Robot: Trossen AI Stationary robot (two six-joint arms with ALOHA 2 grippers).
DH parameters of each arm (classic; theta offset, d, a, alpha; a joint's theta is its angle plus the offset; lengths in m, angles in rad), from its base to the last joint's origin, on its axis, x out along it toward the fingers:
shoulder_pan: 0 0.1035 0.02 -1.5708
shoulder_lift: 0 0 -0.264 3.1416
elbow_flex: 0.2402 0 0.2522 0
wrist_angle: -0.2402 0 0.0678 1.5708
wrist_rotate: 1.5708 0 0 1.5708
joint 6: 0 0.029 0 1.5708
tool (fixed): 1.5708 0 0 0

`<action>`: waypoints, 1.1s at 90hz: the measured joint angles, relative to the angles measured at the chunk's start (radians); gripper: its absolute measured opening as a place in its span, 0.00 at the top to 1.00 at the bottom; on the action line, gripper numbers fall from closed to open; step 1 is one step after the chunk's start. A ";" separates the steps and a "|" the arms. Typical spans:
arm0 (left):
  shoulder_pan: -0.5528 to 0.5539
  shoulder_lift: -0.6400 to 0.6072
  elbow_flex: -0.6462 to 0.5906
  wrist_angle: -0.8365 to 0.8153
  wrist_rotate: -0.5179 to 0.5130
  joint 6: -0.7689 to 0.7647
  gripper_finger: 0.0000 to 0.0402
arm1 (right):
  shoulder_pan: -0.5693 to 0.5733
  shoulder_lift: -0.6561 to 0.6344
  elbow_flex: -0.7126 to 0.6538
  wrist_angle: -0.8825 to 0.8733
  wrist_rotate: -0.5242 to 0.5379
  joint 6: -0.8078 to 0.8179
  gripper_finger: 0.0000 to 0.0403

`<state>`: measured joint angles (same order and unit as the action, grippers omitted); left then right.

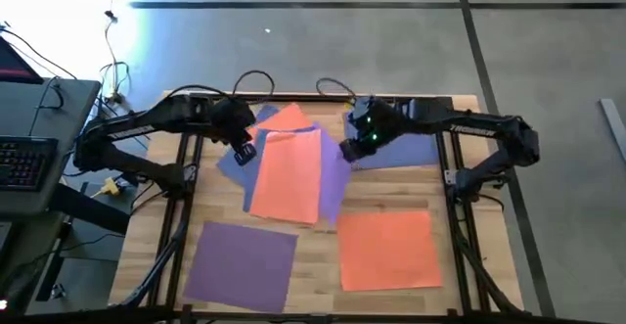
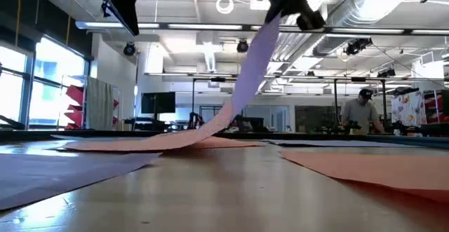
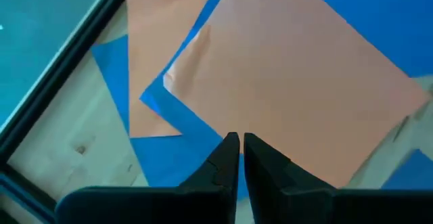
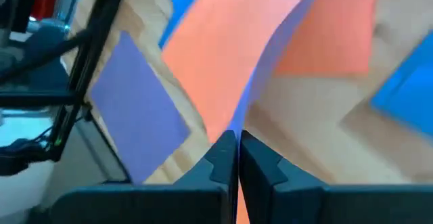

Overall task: Organize paper
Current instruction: Stack the purple colored paper on top of the purple colored paper

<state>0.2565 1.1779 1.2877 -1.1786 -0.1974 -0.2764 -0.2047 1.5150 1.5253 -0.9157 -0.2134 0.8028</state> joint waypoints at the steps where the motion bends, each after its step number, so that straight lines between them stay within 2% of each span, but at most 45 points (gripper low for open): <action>1: 0.001 -0.003 0.000 -0.001 0.000 0.000 1.00 | -0.002 0.001 0.014 -0.005 0.003 -0.008 1.00; 16: 0.028 -0.059 0.000 -0.033 0.000 0.000 1.00 | -0.022 0.023 0.203 -0.017 0.001 -0.092 1.00; 28: 0.044 -0.116 0.000 -0.050 0.016 0.002 1.00 | -0.012 0.064 0.343 0.030 -0.074 -0.131 1.00; 43: 0.047 -0.213 0.012 -0.055 0.135 0.017 1.00 | 0.052 0.172 0.470 0.128 -0.163 -0.121 1.00; 64: 0.046 -0.338 0.113 -0.055 0.304 0.016 1.00 | 0.176 0.402 0.609 0.391 -0.307 0.036 1.00; 72: 0.046 -0.376 0.172 -0.051 0.295 0.017 1.00 | 0.223 0.513 0.691 0.487 -0.319 0.109 1.00; 83: 0.046 -0.418 0.250 -0.049 0.211 0.018 1.00 | 0.278 0.657 0.832 0.568 -0.316 0.196 1.00; 91: 0.046 -0.445 0.285 -0.046 0.159 0.019 1.00 | 0.315 0.679 0.773 0.759 -0.304 0.305 1.00; 99: 0.046 -0.470 0.298 -0.050 0.130 0.019 1.00 | 0.356 0.690 0.729 0.819 -0.247 0.364 1.00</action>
<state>0.3027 0.7076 1.5857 -1.2282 -0.0674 -0.2569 0.1516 2.2051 2.2547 -0.0971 -0.4603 1.1663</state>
